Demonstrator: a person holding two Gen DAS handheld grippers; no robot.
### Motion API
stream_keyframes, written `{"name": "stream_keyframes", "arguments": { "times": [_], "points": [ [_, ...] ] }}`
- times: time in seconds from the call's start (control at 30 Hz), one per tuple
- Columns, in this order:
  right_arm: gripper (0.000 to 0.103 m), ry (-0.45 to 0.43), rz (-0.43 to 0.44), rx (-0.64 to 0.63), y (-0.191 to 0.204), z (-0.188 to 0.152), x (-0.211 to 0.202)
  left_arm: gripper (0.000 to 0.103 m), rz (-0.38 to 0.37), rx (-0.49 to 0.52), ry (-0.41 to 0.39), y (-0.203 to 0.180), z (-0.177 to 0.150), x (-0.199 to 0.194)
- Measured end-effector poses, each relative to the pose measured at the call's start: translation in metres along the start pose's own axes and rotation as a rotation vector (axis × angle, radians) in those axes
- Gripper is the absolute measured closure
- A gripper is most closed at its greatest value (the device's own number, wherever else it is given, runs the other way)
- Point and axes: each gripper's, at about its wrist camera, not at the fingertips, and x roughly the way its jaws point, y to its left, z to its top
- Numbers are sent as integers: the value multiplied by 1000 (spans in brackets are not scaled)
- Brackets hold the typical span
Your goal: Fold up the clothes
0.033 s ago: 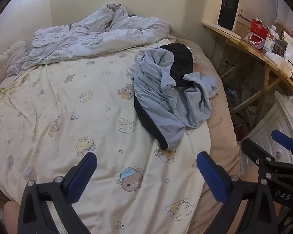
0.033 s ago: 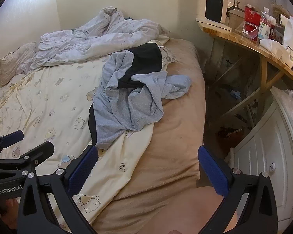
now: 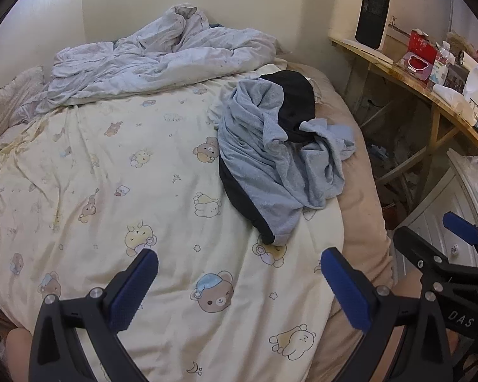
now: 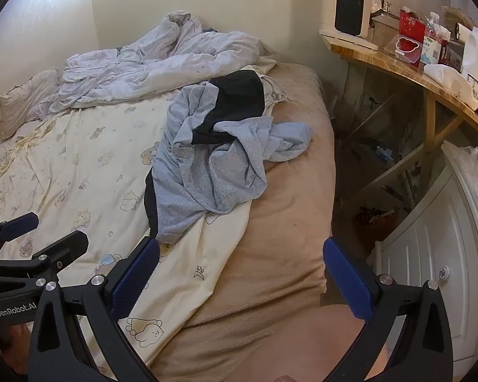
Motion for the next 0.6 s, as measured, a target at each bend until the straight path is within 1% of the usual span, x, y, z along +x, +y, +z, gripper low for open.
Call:
{"name": "stream_keyframes", "arguments": {
  "times": [0.33,0.6],
  "points": [
    [0,6,3,3,0,-2,2,1,3,-13,5,1,-2,2],
    [0,4,-14,1,1,-1,1,1,-2,-21,8,2,-1,3]
  ]
}}
